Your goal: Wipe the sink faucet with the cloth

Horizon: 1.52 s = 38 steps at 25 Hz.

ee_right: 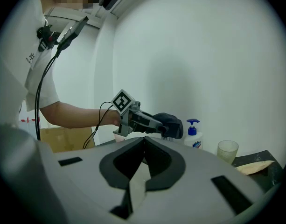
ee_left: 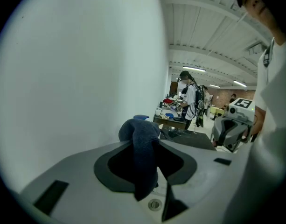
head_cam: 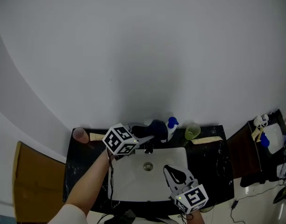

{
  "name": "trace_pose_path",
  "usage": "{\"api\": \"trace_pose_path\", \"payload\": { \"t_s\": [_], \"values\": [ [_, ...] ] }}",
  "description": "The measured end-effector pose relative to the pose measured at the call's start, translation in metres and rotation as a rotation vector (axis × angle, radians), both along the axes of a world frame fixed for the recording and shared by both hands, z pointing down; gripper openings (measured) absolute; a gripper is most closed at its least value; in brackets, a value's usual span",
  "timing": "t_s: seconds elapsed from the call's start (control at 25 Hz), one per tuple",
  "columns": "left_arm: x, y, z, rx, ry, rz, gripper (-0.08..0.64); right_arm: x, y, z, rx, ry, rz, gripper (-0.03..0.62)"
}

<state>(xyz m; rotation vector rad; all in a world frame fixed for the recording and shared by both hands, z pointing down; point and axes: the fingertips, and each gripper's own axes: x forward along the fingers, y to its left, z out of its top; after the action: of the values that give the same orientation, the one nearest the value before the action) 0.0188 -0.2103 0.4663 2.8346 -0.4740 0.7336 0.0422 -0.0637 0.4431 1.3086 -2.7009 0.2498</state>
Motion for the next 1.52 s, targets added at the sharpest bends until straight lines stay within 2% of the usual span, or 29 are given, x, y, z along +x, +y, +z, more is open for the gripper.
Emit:
{"api": "trace_pose_path", "payload": {
  "t_s": [0.12, 0.32, 0.4, 0.48, 0.56, 0.68, 0.76, 0.84, 1.0, 1.2, 1.44, 1.52],
  "values": [
    [-0.001, -0.035, 0.0, 0.03, -0.019, -0.074, 0.13, 0.008, 0.001, -0.001, 0.001, 0.003, 0.025, 0.006],
    [-0.014, -0.086, -0.004, 0.167, -0.11, -0.267, 0.13, 0.012, 0.005, -0.001, -0.001, 0.004, 0.039, 0.006],
    [-0.023, -0.086, -0.017, 0.201, -0.067, -0.304, 0.13, 0.009, 0.006, 0.0, -0.004, 0.002, 0.036, 0.006],
    [-0.029, -0.069, -0.037, 0.193, 0.05, -0.278, 0.13, 0.006, 0.007, 0.0, -0.004, -0.001, 0.028, 0.006],
    [-0.031, -0.031, -0.054, 0.172, 0.166, -0.174, 0.13, 0.004, 0.008, 0.001, -0.006, -0.006, 0.021, 0.006],
    [-0.029, 0.039, -0.057, 0.114, 0.247, -0.003, 0.13, 0.003, 0.008, 0.003, -0.01, -0.011, 0.01, 0.006],
    [-0.026, 0.074, -0.036, 0.06, 0.217, 0.054, 0.13, 0.002, 0.005, 0.005, -0.016, -0.01, 0.005, 0.006],
    [-0.023, 0.096, -0.001, 0.009, 0.147, 0.074, 0.129, 0.002, 0.006, 0.008, -0.025, -0.01, 0.005, 0.006],
    [-0.02, 0.082, 0.047, -0.033, 0.073, -0.001, 0.129, 0.005, 0.003, 0.008, -0.019, -0.004, 0.008, 0.006],
    [-0.021, 0.052, 0.062, -0.106, 0.034, -0.063, 0.129, 0.015, 0.004, 0.01, -0.027, 0.001, 0.034, 0.006],
    [-0.027, -0.014, 0.063, -0.05, -0.047, -0.213, 0.129, 0.02, 0.003, 0.009, -0.026, 0.001, 0.049, 0.006],
    [-0.028, -0.017, 0.061, -0.031, -0.052, -0.224, 0.129, 0.02, 0.003, 0.009, -0.024, 0.0, 0.05, 0.006]
  ]
}}
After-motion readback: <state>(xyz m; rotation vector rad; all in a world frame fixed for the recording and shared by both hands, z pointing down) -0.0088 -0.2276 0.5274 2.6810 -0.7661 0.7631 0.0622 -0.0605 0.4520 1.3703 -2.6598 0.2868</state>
